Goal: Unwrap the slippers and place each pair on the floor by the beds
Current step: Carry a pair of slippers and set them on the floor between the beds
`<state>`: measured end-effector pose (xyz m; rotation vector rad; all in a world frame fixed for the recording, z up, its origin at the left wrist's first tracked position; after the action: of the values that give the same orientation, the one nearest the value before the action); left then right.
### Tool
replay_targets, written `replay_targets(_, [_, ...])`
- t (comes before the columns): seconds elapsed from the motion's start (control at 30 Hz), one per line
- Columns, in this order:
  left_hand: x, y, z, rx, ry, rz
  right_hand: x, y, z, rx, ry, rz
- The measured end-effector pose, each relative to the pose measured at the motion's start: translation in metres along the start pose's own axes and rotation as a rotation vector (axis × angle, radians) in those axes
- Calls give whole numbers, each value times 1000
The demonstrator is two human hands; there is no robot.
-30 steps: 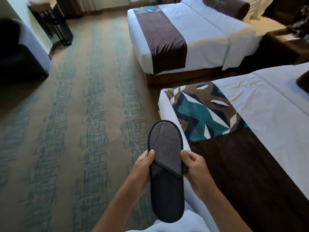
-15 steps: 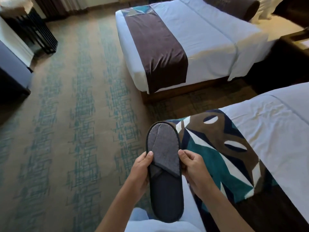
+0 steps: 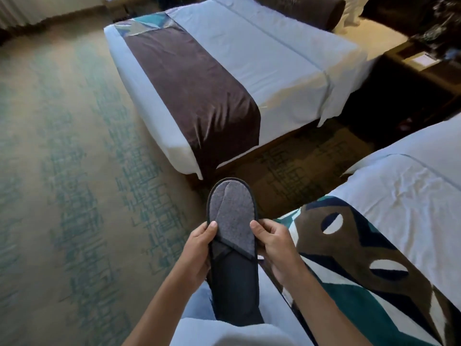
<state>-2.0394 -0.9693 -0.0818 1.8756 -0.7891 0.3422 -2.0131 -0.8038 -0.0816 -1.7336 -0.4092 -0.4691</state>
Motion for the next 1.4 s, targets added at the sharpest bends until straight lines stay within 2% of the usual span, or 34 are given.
replay_targets(0.2, [-85, 100, 29, -80, -92, 66, -88, -63, -35, -64, 135, 12])
replay_targets(0.37, [-160, 141, 6, -174, -215, 143, -126, -110, -12, -42, 305, 67])
replay_targets(0.53, [-231, 147, -57, -324, -358, 259, -144, -131, 56, -53, 528, 86])
replay_targets(0.67, [-291, 147, -115, -405, -426, 304, -171, -147, 115, -103, 641, 87])
replay_targets(0.9, [-397, 152, -260, -557, -552, 324, -211, -178, 254, -211, 814, 76])
replay_targets(1.07, [-449, 146, -354, -612, -627, 365, -216, -210, 341, -301, 911, 113])
replay_targets(1.27, [-517, 129, -430, -659, -716, 433, -244, -232, 423, -391, 931, 125])
replay_targets(1.4, [-580, 124, -477, -650, -780, 452, -274, -250, 472, -408, 1006, 103])
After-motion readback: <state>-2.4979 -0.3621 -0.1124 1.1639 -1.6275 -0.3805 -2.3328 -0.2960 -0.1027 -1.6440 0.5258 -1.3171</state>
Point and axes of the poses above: each hand's wrist, its own x-axis away from the middle knuckle, its own z-axis out of the back of the hand, y = z × x, the point moved 8 cm from there along -x, towards the middle knuckle, and after that the axes turned 11 degrees about -y, right-handed, at the moved point
